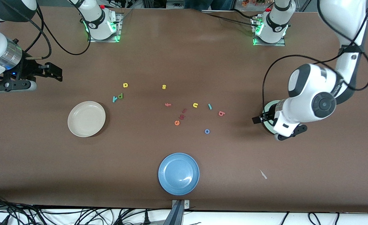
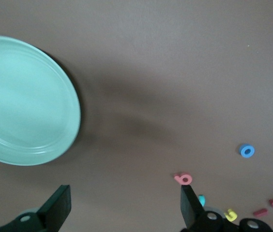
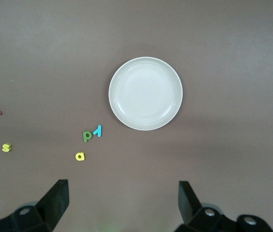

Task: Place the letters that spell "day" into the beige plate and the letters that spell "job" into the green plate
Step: 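Grasp the pink b with the left gripper while the right gripper approaches letters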

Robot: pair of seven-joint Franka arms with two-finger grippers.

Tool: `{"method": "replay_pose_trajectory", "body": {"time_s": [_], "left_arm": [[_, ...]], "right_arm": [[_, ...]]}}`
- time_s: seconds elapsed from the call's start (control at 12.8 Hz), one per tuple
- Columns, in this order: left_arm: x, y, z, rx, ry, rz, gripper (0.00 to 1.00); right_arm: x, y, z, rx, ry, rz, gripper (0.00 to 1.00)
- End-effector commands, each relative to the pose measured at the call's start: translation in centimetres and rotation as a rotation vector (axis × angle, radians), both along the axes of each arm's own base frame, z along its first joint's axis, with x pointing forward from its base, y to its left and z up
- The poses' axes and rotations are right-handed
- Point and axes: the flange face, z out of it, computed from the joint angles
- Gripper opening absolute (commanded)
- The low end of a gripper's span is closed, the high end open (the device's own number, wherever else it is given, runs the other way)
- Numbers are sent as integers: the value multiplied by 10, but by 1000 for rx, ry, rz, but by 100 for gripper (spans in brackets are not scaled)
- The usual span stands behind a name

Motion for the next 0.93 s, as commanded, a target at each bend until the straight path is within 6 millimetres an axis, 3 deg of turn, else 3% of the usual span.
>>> {"method": "replay_pose_trajectory", "body": {"time_s": [0.0, 0.16, 0.31, 0.39, 0.47, 0.7, 0.86], "left_arm": [[-22, -29, -39, 2, -11, 135, 99], [-49, -44, -74, 25, -45, 220, 99], [-75, -68, -92, 35, -83, 288, 99], [-82, -82, -98, 50, -76, 319, 98], [-85, -86, -102, 74, -74, 352, 93], [-101, -118, -115, 97, -57, 385, 90], [-105, -130, -123, 88, -67, 390, 90]], "right_arm": [[2, 10, 5, 22, -20, 12, 100], [5, 10, 4, 25, -30, 9, 100], [8, 21, 0, 30, -53, 26, 100], [12, 25, -14, 30, -51, 21, 100], [8, 31, -41, 31, -54, 20, 100], [-18, 45, -119, 46, -100, 46, 100], [-25, 49, -143, 48, -110, 54, 100]]}}
